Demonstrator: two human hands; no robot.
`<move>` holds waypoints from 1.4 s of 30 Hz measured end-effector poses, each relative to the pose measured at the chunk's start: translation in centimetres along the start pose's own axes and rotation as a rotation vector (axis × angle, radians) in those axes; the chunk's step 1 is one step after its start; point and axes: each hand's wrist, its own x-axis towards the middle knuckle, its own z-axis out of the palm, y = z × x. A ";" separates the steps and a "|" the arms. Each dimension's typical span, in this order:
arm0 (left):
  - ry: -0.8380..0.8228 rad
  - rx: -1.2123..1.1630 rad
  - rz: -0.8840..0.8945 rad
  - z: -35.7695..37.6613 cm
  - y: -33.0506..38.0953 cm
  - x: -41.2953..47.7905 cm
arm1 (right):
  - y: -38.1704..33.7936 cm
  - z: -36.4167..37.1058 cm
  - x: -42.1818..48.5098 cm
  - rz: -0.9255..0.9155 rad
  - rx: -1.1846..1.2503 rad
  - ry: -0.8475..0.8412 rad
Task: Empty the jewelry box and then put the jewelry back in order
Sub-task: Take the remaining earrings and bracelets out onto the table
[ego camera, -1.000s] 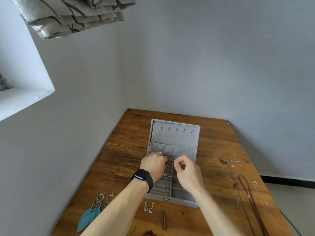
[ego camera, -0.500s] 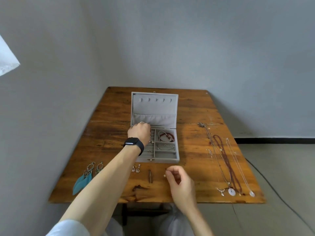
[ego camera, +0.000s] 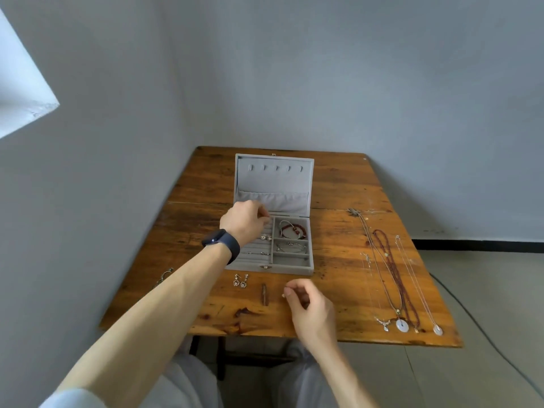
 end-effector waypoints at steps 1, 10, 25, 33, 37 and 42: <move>0.023 -0.050 0.024 -0.6 -0.1 -1.0 | 0.0 0.1 0.0 -0.010 -0.008 0.003; -0.256 -0.051 0.055 0.0 -2.6 -11.5 | -0.5 -0.1 -0.2 -0.025 -0.035 -0.047; -0.274 0.065 -0.038 2.5 -1.3 -10.3 | -2.0 0.7 3.0 0.020 -0.288 -0.282; -0.232 0.136 -0.036 2.7 -1.1 -9.5 | -1.9 1.4 4.0 0.017 -0.351 -0.225; -0.197 0.124 -0.032 3.1 -1.3 -9.4 | -1.9 1.6 3.8 0.015 -0.383 -0.167; -0.169 0.106 -0.025 3.4 -1.6 -9.5 | -1.9 1.9 3.5 0.009 -0.389 -0.120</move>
